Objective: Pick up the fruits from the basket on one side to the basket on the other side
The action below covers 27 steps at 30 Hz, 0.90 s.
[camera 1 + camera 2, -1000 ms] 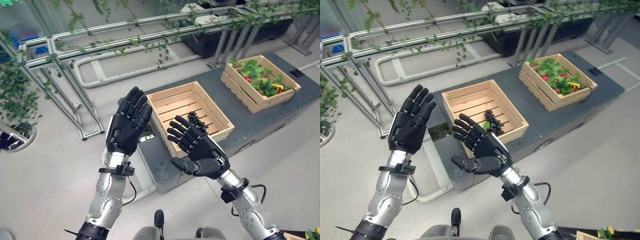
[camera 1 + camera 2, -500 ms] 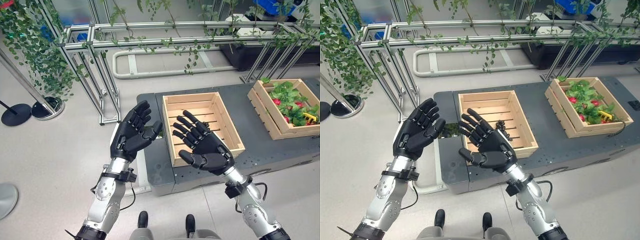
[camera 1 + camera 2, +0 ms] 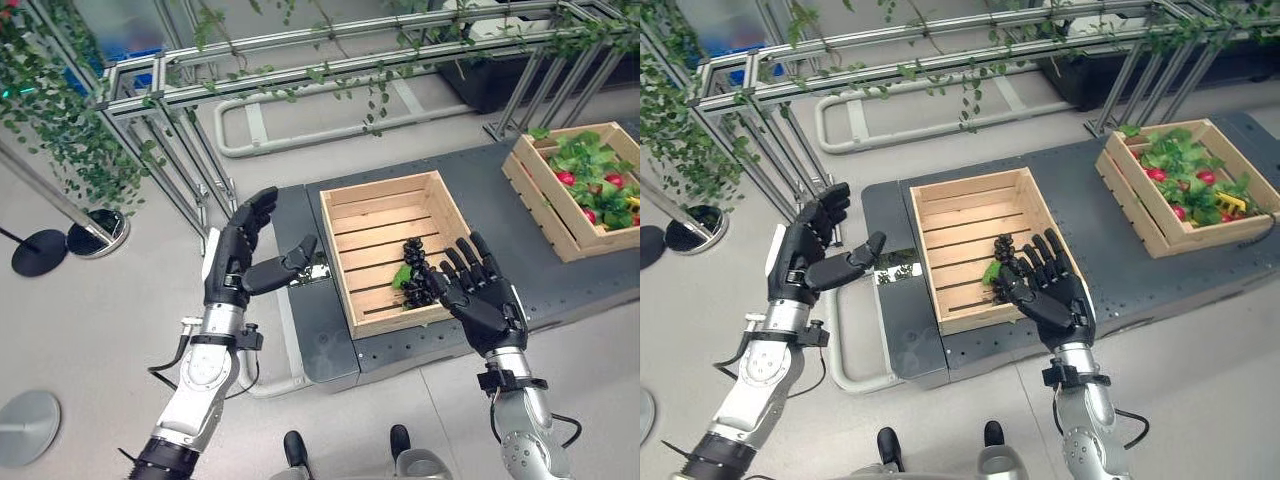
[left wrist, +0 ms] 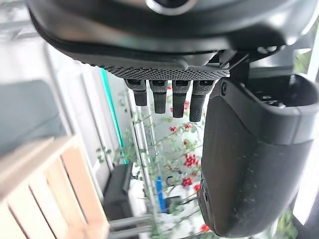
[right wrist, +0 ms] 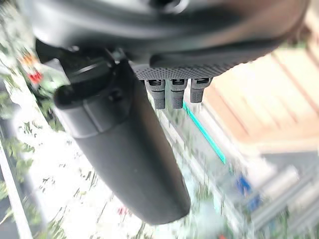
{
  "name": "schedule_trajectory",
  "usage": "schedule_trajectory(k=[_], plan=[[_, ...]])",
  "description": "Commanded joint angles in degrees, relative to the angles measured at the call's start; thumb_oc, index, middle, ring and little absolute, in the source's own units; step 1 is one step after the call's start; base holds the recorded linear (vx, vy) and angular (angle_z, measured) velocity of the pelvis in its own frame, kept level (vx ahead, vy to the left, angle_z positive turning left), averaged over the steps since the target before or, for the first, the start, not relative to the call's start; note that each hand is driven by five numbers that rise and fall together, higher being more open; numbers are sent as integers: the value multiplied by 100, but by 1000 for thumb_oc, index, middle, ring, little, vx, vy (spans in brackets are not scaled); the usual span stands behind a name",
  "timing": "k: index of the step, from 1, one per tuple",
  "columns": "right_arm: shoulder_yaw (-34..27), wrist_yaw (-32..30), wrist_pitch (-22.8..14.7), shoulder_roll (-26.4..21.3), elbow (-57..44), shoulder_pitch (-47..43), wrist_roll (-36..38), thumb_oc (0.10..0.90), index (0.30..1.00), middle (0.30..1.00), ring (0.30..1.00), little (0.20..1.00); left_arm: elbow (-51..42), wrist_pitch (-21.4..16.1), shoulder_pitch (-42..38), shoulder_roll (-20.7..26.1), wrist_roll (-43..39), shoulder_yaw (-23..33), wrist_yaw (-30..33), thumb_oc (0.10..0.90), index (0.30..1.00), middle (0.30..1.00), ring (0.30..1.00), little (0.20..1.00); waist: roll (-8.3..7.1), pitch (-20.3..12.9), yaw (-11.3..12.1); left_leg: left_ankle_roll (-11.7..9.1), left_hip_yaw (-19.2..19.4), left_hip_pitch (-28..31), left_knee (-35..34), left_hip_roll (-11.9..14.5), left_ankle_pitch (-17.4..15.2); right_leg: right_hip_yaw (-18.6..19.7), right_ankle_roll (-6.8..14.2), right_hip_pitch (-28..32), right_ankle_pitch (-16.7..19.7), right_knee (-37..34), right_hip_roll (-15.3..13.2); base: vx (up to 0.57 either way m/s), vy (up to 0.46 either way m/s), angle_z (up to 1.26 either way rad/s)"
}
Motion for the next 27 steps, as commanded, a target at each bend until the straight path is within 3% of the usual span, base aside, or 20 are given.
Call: schedule_trajectory(k=[1, 12, 17, 23, 27], plan=[[-265, -23, -643, -240, -327, 76, -238, 800, 900, 900, 900, 900, 160, -685, -807, 170, 843, 266, 748, 800, 900, 900, 900, 900, 41, -374, -153, -142, 5, 336, 10, 267, -333, 239, -266, -687, 646, 46, 167, -5, 78, -27], [224, 49, -782, -849, 241, -458, -271, 800, 900, 900, 900, 900, 1971, -189, -2953, 491, 2849, -1155, 3016, 800, 900, 900, 900, 900, 243, 425, -807, -231, 410, 131, 66, 172, -290, 604, -315, -1537, 442, 765, 284, -52, 66, -25], [424, 387, -766, -1066, 376, -571, -49, 800, 900, 900, 900, 900, 2808, 88, -3897, 704, 3215, -1807, 3399, 800, 900, 900, 900, 900, 203, 767, -1060, -325, 528, -157, 345, 236, -306, 643, -372, -1949, 369, 1122, 372, -86, -12, -19], [696, 800, -592, -1362, 410, -707, 263, 800, 900, 900, 900, 900, 3713, 442, -4873, 893, 3464, -2533, 3402, 800, 900, 900, 900, 900, 140, 1133, -1273, -518, 527, -706, 1016, 392, -207, 638, -449, -2374, 200, 1545, 458, -66, -8, -9], [980, 1118, -582, -1438, 508, -781, 454, 800, 900, 900, 900, 900, 4152, 915, -5479, 1006, 3550, -2914, 3313, 800, 900, 900, 900, 900, -4, 1394, -1324, -556, 535, -1094, 1397, 474, -165, 619, -506, -2652, 184, 1740, 510, -78, -39, 4]])
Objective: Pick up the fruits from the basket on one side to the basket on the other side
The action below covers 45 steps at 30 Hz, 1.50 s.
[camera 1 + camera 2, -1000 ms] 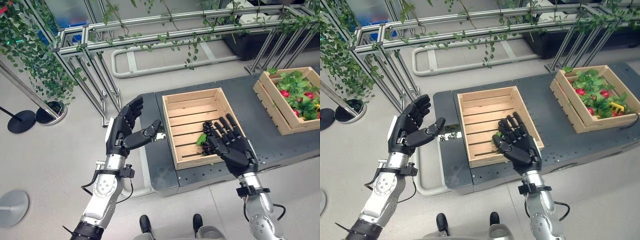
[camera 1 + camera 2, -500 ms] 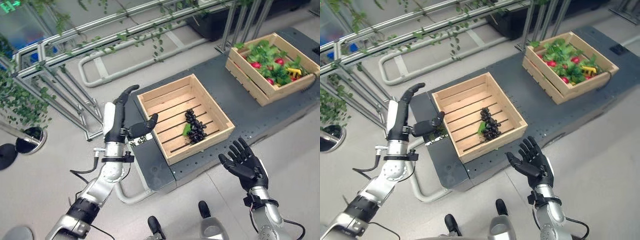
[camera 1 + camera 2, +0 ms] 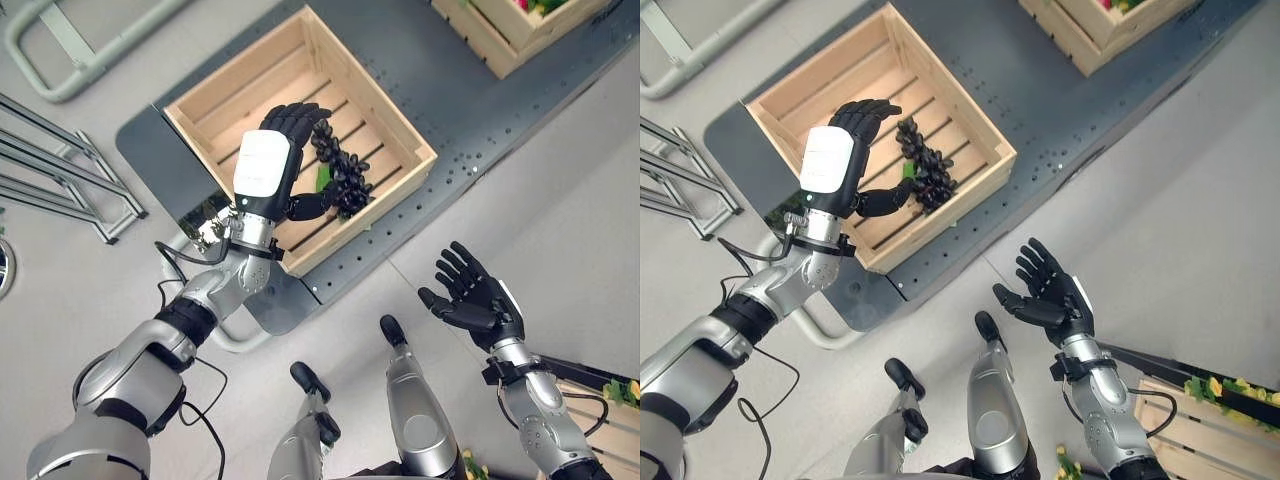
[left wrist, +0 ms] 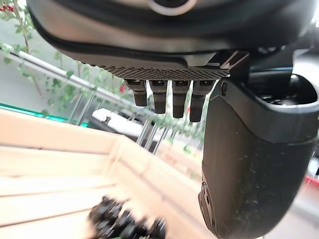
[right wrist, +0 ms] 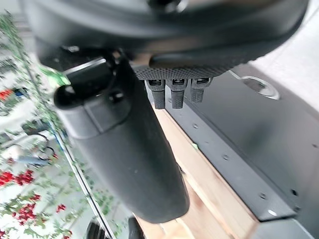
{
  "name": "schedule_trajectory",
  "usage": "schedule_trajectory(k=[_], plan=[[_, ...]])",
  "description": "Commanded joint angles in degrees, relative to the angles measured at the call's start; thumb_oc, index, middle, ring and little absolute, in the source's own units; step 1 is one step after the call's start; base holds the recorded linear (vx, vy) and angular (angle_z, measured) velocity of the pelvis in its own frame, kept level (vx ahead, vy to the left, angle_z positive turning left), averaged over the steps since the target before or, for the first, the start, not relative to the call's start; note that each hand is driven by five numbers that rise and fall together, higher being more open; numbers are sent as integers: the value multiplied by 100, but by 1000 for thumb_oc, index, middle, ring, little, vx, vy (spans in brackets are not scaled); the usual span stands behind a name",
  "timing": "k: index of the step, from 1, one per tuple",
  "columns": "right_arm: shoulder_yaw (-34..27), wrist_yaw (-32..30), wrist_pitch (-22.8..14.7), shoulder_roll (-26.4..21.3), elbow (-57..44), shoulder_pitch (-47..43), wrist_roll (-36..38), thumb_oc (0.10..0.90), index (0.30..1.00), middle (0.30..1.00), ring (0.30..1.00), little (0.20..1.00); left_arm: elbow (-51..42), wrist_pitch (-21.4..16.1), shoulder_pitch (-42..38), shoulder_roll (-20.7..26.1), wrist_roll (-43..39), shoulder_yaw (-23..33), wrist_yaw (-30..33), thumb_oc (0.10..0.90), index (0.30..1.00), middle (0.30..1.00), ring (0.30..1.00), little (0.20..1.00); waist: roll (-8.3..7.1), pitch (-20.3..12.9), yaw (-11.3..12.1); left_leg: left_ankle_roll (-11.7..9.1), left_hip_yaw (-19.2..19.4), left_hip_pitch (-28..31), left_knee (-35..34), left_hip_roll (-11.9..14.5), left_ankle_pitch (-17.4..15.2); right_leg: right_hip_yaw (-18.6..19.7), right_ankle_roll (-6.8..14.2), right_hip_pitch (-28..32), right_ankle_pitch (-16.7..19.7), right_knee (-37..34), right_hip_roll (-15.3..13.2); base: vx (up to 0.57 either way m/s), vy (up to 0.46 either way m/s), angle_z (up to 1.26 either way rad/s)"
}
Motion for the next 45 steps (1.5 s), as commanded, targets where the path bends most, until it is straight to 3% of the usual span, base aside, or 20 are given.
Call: schedule_trajectory(k=[1, 3, 6, 12, 20, 28, 33, 41, 45], plan=[[79, 588, -513, -169, -358, -5, 289, 800, 900, 900, 900, 900, 446, 223, -873, 458, 165, 264, 478, 800, 900, 900, 900, 900, -444, -168, -83, -452, -56, -28, 1197, 480, -339, -246, -560, -233, 518, -150, 462, -86, -24, 11], [208, 611, -507, -179, -394, -28, 320, 800, 900, 900, 900, 900, 584, 607, -1043, 506, 347, 218, 606, 800, 900, 900, 900, 900, -487, -73, -79, -457, -58, -161, 1277, 478, -325, -240, -574, -328, 529, -111, 488, -61, -4, 9], [325, 642, -536, -183, -368, -81, 394, 800, 900, 900, 900, 900, 832, 860, -1313, 557, 548, 73, 690, 800, 900, 900, 900, 900, -542, 16, -70, -454, -58, -290, 1346, 478, -343, -266, -580, -412, 531, -68, 497, -56, -8, 1], [555, 518, -576, -131, -308, -269, 433, 800, 900, 900, 900, 900, 1064, 1654, -1866, 610, 904, -283, 402, 800, 900, 900, 900, 900, -641, 198, 4, -449, -150, -609, 1598, 470, -361, -339, -600, -596, 552, 54, 515, -14, -5, 0], [652, 325, -522, -57, -356, -416, 451, 800, 900, 900, 900, 900, 919, 2173, -2383, 693, 1778, -895, -113, 800, 900, 900, 900, 900, -669, 284, 60, -436, -218, -849, 1762, 495, -388, -433, -591, -742, 533, 170, 499, 11, -30, 9], [740, 263, -542, 33, -354, -436, 466, 800, 900, 900, 900, 900, 1105, 2017, -2805, 530, 2493, -1318, -311, 800, 900, 900, 900, 900, -722, 286, -8, -435, -186, -968, 1872, 513, -421, -422, -590, -845, 555, 203, 514, 33, -24, 2], [769, 295, -569, 43, -321, -435, 497, 800, 900, 900, 900, 900, 1017, 1813, -2959, 452, 2797, -1582, -777, 800, 900, 900, 900, 900, -736, 286, -62, -440, -141, -1065, 2004, 544, -449, -409, -592, -931, 544, 268, 522, 36, -12, 0], [793, 302, -603, 31, -256, -404, 568, 800, 900, 900, 900, 900, 925, 1568, -3205, 379, 3017, -1760, -797, 800, 900, 900, 900, 900, -732, 286, -132, -455, -55, -1142, 2074, 596, -442, -404, -602, -1031, 540, 304, 518, 7, -4, -1], [819, 328, -650, 46, -228, -398, 621, 800, 900, 900, 900, 900, 904, 1417, -3256, 292, 3048, -1871, -1353, 800, 900, 900, 900, 900, -725, 286, -161, -477, -37, -1196, 2085, 603, -405, -400, -611, -1087, 549, 300, 537, 3, -8, -1]])
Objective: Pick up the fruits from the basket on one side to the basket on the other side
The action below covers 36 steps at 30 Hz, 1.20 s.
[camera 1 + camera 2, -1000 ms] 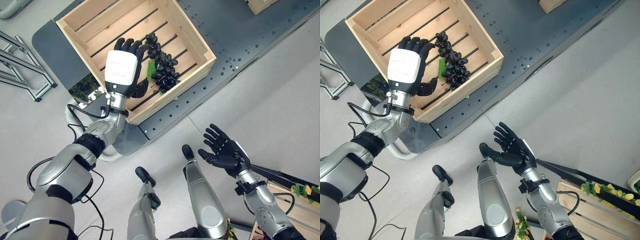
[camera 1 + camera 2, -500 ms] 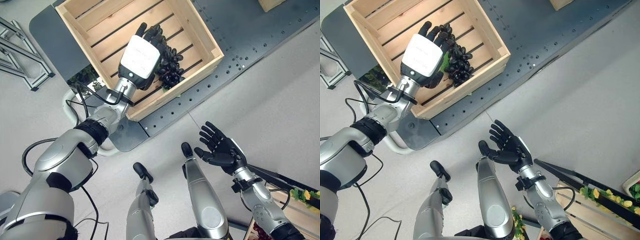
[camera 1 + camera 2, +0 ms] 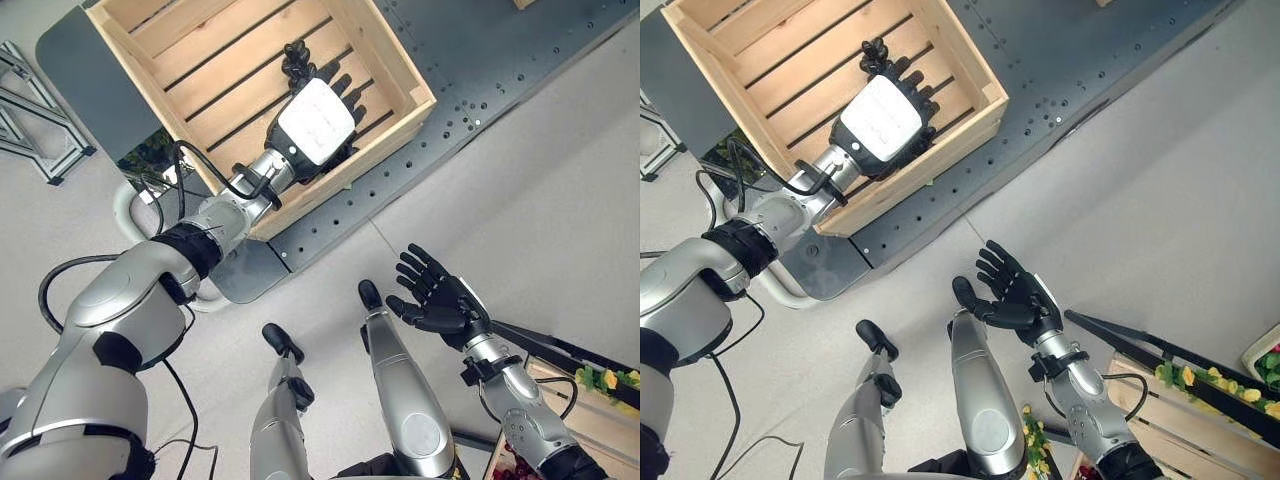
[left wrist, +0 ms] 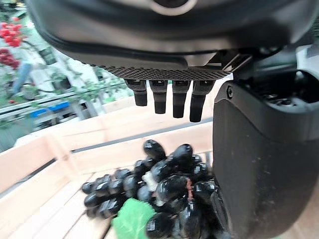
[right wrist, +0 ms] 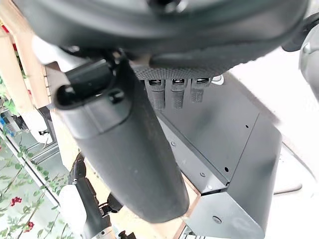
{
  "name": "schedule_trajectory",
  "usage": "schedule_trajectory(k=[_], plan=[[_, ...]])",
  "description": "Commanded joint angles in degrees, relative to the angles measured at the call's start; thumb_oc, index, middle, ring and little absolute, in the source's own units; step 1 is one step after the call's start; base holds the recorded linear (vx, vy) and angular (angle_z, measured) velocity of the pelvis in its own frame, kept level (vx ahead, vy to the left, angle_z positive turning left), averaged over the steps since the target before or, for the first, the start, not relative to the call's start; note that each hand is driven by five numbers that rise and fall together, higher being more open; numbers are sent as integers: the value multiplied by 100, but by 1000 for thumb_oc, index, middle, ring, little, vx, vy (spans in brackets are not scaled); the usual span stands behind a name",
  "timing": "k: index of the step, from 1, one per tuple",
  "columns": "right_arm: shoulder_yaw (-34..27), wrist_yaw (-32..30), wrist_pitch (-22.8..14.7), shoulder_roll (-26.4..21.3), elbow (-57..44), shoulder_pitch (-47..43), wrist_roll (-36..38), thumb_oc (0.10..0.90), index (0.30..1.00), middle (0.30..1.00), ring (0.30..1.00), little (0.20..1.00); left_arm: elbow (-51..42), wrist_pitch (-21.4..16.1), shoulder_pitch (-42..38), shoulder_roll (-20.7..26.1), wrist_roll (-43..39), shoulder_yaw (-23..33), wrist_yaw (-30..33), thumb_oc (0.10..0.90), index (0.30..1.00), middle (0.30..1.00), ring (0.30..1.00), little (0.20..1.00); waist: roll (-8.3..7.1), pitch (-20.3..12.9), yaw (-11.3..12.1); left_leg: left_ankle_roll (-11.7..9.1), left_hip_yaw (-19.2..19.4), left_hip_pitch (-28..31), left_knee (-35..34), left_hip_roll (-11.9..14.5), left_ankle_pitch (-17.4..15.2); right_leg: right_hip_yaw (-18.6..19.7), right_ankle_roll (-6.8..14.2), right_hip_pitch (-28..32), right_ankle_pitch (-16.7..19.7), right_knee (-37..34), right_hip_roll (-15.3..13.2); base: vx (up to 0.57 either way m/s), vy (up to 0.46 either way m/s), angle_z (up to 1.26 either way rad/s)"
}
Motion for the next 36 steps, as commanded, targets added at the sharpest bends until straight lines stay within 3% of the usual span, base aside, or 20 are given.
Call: schedule_trajectory(k=[1, 4, 5, 12, 19, 25, 28, 29, 36], plan=[[-69, 94, -649, 135, -266, -86, 166, 800, 900, 900, 900, 900, -6, -235, -925, 230, 140, 237, -556, 800, 900, 900, 900, 900, -436, 26, -162, -308, 47, -40, 1427, 345, -493, -267, -320, 346, 982, -1096, 384, 0, 0, 0], [-85, 73, -630, 151, -261, -120, 199, 800, 900, 900, 900, 900, -43, -670, -955, 167, 190, 25, -1093, 800, 900, 900, 900, 900, -430, 26, -180, -316, 61, -86, 1435, 345, -468, -266, -322, 310, 993, -1109, 380, 0, 0, 0], [-83, 42, -605, 167, -244, -158, 207, 800, 900, 900, 900, 900, -226, -519, -969, 134, 199, -113, -1488, 800, 900, 900, 900, 900, -424, 26, -193, -318, 80, -95, 1409, 345, -466, -264, -311, 292, 1010, -1125, 365, 0, 0, 0], [-15, 23, -619, 196, -186, -251, 256, 800, 900, 900, 900, 900, -109, -186, -1205, -93, -89, -354, -2409, 800, 900, 900, 900, 900, -421, 26, -246, -319, 158, -120, 1297, 339, -426, -271, -322, 237, 1048, -1202, 374, 0, 0, 0], [10, -44, -737, 285, -81, -328, 325, 800, 900, 900, 900, 900, 294, 517, -1201, -234, -12, -278, -2689, 800, 900, 900, 900, 900, -439, 26, -211, -343, 170, -188, 1263, 356, -372, -334, -351, 205, 1096, -1282, 373, -13, -22, 0], [26, -76, -821, 337, -33, -345, 395, 800, 900, 900, 900, 900, 705, 921, -1203, -236, -45, -166, -2413, 800, 900, 900, 900, 900, -462, 26, -182, -372, 164, -300, 1272, 366, -322, -351, -360, 126, 1159, -1332, 375, 0, 0, 0], [9, -67, -886, 380, 9, -342, 430, 800, 900, 900, 900, 900, 973, 1135, -1221, -250, -96, -112, -2030, 478, 418, 418, 418, 418, -505, 26, -181, -360, 169, -359, 1273, 354, -345, -354, -369, 72, 1199, -1346, 386, 0, 0, 0], [13, -79, -906, 394, 12, -345, 449, 800, 900, 900, 900, 900, 1065, 1172, -1228, -261, -94, -91, -1869, 405, 307, 307, 307, 307, -523, 26, -180, -360, 171, -384, 1282, 356, -355, -354, -369, 53, 1208, -1350, 389, 0, 0, 0], [31, -70, -942, 477, 0, -331, 499, 800, 900, 900, 900, 900, 1476, 1160, -1295, -272, -70, 21, -848, 400, 300, 300, 300, 300, -631, 26, -196, -367, 175, -465, 1258, 331, -383, -348, -383, -47, 1297, -1371, 442, -1, -2, 0]])
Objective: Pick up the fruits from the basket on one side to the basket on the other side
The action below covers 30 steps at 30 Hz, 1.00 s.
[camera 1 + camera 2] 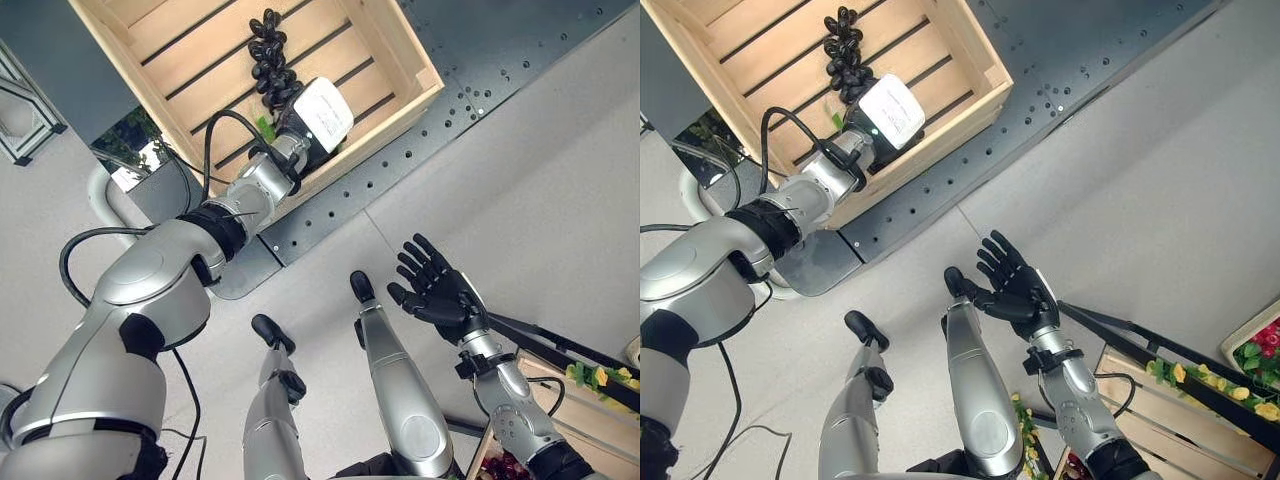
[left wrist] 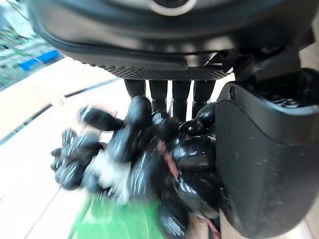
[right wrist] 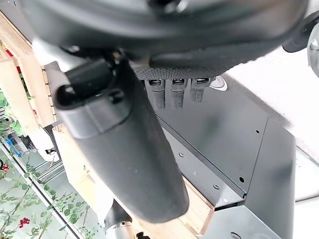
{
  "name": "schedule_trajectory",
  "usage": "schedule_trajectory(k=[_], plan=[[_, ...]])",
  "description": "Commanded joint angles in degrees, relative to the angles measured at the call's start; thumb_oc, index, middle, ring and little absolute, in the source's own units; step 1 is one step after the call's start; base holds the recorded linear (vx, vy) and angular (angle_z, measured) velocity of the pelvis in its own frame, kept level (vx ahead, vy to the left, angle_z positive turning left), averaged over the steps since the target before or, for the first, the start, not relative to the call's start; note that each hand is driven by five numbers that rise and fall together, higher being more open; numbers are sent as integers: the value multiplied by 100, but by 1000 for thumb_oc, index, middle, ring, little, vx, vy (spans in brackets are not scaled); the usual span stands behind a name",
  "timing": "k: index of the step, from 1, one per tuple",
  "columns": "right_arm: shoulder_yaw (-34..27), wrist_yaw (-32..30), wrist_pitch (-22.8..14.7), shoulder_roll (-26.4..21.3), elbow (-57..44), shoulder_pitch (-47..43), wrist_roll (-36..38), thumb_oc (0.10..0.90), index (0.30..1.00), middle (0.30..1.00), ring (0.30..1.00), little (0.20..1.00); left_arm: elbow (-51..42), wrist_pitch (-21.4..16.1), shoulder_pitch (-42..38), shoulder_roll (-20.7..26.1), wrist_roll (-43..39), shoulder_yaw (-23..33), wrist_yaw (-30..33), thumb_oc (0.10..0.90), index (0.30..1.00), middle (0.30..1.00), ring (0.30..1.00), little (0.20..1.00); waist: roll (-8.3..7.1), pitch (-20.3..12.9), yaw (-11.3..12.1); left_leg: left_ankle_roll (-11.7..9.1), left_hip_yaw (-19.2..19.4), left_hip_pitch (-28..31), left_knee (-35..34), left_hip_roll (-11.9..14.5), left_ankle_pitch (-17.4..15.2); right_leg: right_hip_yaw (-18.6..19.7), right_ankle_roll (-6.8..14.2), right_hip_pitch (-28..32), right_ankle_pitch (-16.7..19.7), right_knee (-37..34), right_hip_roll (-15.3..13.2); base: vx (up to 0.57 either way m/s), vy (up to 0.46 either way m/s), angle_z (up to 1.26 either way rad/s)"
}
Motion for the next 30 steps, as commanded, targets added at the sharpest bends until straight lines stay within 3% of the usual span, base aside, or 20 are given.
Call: schedule_trajectory(k=[1, 11, 18, 26, 30], plan=[[-46, 67, -549, 200, -132, -133, 274, 800, 900, 900, 900, 900, 534, 568, -575, 356, -32, 639, 862, 400, 300, 300, 300, 300, -446, 43, -236, -383, 113, -23, 1131, 311, -326, -344, -388, 343, 1262, -1370, 456, 0, 0, 0], [-58, 88, -585, 226, -242, -51, 201, 800, 900, 900, 900, 900, 618, 455, -568, 445, -330, 794, 1816, 400, 300, 300, 300, 300, -472, 43, -239, -366, 127, 53, 1090, 291, -365, -345, -404, 367, 1272, -1359, 490, 0, 1, -1], [-102, 82, -664, 174, -450, 117, 121, 800, 900, 900, 900, 900, 310, 10, -385, 675, -1257, 1279, 3338, 400, 300, 300, 300, 300, -378, 43, -159, -347, 93, 294, 946, 259, -339, -345, -413, 561, 1209, -1374, 496, -3, 10, 0], [-111, -58, -600, 148, -649, 156, 63, 800, 900, 900, 900, 900, 16, -230, -139, 782, -1143, 1626, 3570, 400, 300, 300, 300, 300, -343, 43, -67, -314, 67, 465, 810, 245, -376, -400, -409, 727, 1166, -1406, 473, 0, 0, 0], [-106, -88, -587, 130, -728, 184, 41, 800, 900, 900, 900, 900, -59, -465, -133, 787, -1537, 1630, 3728, 400, 300, 300, 300, 300, -368, 43, -79, -300, 81, 512, 786, 253, -383, -410, -410, 759, 1149, -1404, 488, 0, 0, 0]])
